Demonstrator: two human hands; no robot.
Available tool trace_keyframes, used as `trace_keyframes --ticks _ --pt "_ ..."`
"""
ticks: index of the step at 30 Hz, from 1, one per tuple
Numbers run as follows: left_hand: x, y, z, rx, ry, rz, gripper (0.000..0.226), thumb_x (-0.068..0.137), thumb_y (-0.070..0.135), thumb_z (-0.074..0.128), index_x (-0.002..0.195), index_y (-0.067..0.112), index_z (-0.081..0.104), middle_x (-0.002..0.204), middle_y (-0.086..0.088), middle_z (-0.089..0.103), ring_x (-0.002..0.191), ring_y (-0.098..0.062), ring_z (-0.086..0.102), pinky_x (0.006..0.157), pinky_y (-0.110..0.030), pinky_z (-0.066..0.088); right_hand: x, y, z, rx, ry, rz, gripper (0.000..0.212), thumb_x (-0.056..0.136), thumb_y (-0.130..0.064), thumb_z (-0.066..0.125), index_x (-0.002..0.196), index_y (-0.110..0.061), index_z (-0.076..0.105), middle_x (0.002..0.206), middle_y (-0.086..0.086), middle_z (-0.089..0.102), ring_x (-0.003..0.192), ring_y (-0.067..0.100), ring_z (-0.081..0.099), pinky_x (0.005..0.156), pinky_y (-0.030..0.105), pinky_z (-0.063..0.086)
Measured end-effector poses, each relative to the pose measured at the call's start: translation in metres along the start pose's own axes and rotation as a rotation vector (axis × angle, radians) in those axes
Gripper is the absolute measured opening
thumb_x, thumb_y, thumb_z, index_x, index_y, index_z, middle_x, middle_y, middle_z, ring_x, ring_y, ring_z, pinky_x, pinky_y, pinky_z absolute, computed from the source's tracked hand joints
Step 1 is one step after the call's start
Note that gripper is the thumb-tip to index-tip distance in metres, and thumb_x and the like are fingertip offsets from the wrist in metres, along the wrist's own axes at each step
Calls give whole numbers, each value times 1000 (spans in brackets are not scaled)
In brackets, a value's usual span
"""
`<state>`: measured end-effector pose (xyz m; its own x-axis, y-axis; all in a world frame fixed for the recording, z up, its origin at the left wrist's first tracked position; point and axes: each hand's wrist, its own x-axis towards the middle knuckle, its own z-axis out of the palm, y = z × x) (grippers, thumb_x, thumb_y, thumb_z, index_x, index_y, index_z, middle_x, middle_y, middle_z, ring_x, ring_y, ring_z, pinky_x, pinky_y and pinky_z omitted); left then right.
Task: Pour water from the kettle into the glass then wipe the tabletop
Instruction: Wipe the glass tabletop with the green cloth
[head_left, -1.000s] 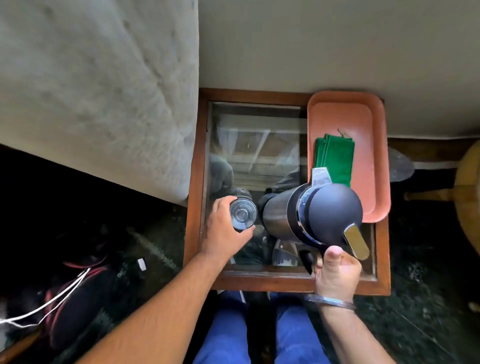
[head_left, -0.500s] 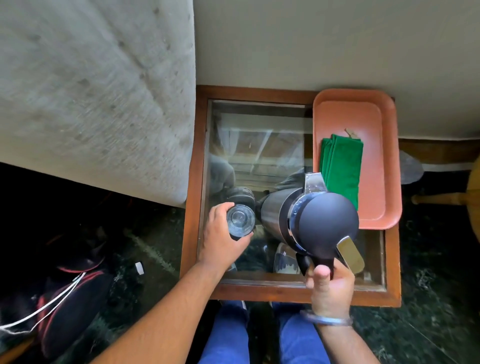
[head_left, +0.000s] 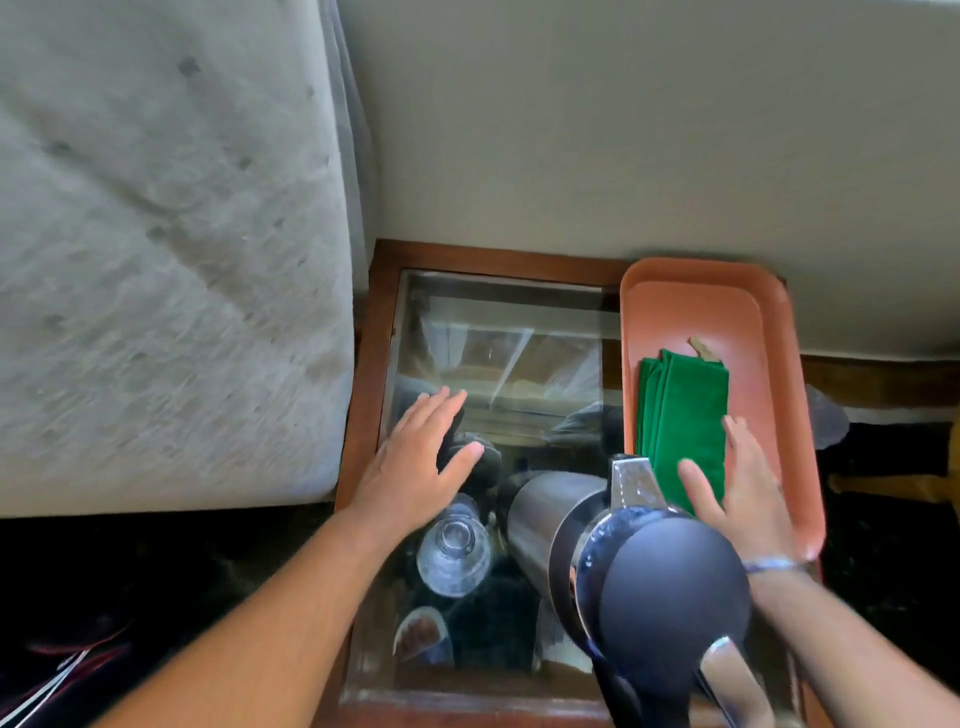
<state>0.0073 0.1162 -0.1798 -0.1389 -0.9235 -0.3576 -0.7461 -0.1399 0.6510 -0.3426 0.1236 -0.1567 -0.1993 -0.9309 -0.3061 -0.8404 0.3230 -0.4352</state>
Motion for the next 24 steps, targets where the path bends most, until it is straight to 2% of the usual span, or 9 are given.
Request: trace_keyframes --ticks 3,7,12,14,16,19,20,22,24 --pt "28 -18 5 46 -11 47 77 90 70 35 157 37 18 167 11 14 152 -6 1 123 -44 16 54 -3 26 -128 -60 35 82 94 -45 54 155 -10 11 165 13 7 151 31 5 120 46 10" --pt "42 -42 18 381 78 79 82 94 69 26 160 24 6 169 -2 4 154 -18 -5 123 -43 7 72 7 58 -318 -114 51 79 96 -46 46 156 -12 7 165 16 -1 150 38 1 120 50 11" --pt "40 -67 41 608 89 54 91 94 73 14 160 11 7 168 -12 3 155 -28 0 125 -50 11 69 8 69 -113 132 72 46 98 -16 51 141 -2 43 159 20 28 145 39 27 113 52 30" --pt "43 -70 41 604 93 78 91 94 74 14 160 11 11 168 -12 7 155 -28 3 124 -50 15 67 3 59 25 206 145 41 99 -16 49 137 -2 44 142 27 49 128 44 48 98 49 41" --pt "42 -72 40 606 82 94 91 94 74 14 159 11 13 167 -12 9 155 -28 4 123 -50 15 61 -8 42 164 311 126 31 98 -20 46 123 -2 50 111 27 63 99 45 60 75 39 39" --pt "40 -69 38 598 77 88 92 94 75 13 159 10 14 167 -12 10 154 -28 5 123 -51 16 54 -45 11 222 400 -174 26 94 -23 46 114 -8 52 94 11 62 82 30 58 70 27 35" --pt "40 -68 37 597 74 90 92 94 75 13 159 10 15 167 -12 11 154 -28 6 123 -51 16 57 -60 8 218 381 -317 28 93 -22 46 116 -7 52 101 12 64 87 25 60 72 21 39" --pt "40 -66 35 600 62 91 92 94 75 12 158 9 16 166 -12 12 154 -29 6 123 -51 17 71 -91 14 155 256 -568 33 91 -14 47 123 -6 52 131 17 58 115 13 55 94 9 40" --pt "39 -66 34 605 58 90 93 94 75 10 158 8 17 167 -13 11 154 -28 6 123 -50 15 89 -118 36 -55 -22 -657 46 89 0 50 135 -8 48 152 19 36 135 18 37 110 23 32"
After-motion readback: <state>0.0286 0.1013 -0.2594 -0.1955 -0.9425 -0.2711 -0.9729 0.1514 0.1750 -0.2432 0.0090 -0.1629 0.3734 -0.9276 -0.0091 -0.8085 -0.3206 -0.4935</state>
